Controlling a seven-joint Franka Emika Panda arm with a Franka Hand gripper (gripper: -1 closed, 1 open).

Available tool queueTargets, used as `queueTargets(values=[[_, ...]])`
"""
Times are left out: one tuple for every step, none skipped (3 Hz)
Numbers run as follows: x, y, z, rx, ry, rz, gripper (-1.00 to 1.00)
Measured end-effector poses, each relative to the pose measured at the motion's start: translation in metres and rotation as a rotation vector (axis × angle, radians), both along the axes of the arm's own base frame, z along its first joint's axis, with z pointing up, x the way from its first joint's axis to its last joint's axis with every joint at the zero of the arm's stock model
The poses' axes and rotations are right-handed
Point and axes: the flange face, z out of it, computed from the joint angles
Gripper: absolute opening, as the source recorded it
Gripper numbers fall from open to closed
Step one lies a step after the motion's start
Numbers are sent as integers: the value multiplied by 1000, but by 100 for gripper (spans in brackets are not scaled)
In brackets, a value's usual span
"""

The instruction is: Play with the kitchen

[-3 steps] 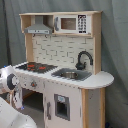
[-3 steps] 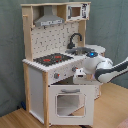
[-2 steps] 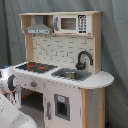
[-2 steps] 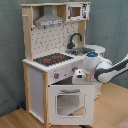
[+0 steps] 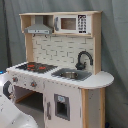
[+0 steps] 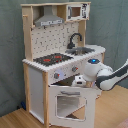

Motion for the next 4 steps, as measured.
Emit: queueTargets(values=[[1,7,-10,27,-15,0,-100],[6,32,6,96,-50,-33,-100],[-9,43,5,121,-50,-93,-100],[-17,46,3,135,-42,-174,-100]])
